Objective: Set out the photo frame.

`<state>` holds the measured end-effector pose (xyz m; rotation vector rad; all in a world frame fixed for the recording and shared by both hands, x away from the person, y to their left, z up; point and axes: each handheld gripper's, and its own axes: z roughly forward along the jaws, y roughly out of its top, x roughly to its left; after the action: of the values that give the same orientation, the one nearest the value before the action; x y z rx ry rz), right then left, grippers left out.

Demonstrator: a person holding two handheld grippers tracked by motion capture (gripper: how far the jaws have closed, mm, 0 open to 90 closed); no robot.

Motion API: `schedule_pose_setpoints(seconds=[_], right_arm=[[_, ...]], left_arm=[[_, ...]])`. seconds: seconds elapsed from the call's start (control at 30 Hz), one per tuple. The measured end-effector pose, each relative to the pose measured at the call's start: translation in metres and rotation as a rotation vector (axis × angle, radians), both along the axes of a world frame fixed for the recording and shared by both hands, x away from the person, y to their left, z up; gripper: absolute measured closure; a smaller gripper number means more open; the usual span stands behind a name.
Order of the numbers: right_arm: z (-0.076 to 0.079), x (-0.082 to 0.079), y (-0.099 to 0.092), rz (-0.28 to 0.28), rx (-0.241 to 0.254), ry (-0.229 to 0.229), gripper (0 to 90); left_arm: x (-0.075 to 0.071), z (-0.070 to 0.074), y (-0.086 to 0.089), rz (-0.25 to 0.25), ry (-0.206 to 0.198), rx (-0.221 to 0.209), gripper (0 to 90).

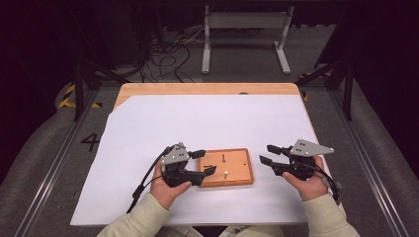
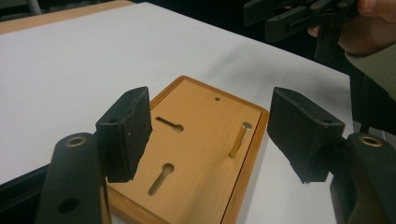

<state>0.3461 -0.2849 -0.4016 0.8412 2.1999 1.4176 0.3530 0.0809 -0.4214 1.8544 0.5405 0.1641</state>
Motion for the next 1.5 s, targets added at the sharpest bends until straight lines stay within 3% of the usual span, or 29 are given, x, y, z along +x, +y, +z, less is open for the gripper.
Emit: schedule_pose_setpoints(seconds=[0.3,0.43,0.73,0.8,0.9,1.03,1.27,1.37,1.4,1.5], right_arm=[[-0.002,0.0,0.002,-0.002,-0.002,0.007,49.3],[-0.003,0.0,0.002,-0.002,-0.001,0.012,49.0],[-0.004,0.0,0.002,0.001,0.003,0.012,48.4],[-0.004,0.0,0.002,0.002,0.004,0.012,48.3],[-0.005,0.0,0.002,0.004,0.003,0.014,48.3],[-0.005,0.0,0.002,0.007,0.006,0.012,48.4],[-0.007,0.001,0.003,0.011,0.007,0.018,48.4],[-0.007,0.001,0.003,0.013,0.01,0.019,48.4],[-0.006,0.001,0.003,0.013,0.011,0.017,48.4],[-0.007,0.001,0.002,0.013,0.014,0.015,48.5]], left_arm=[[-0.001,-0.003,-0.015,-0.028,-0.002,-0.004,38.7],[-0.002,-0.014,-0.023,-0.044,0.016,0.036,39.3],[-0.002,-0.028,-0.032,-0.063,0.02,0.078,41.2],[0.0,-0.032,-0.034,-0.065,0.004,0.077,45.6],[0.001,-0.037,-0.04,-0.083,0.025,0.098,49.1],[0.001,-0.037,-0.044,-0.08,0.0,0.122,54.8],[0.0,-0.039,-0.05,-0.098,0.014,0.153,67.6],[0.0,-0.04,-0.054,-0.1,0.009,0.179,73.4],[0.0,-0.04,-0.054,-0.089,0.02,0.207,75.6],[0.0,-0.039,-0.056,-0.116,-0.008,0.224,83.8]])
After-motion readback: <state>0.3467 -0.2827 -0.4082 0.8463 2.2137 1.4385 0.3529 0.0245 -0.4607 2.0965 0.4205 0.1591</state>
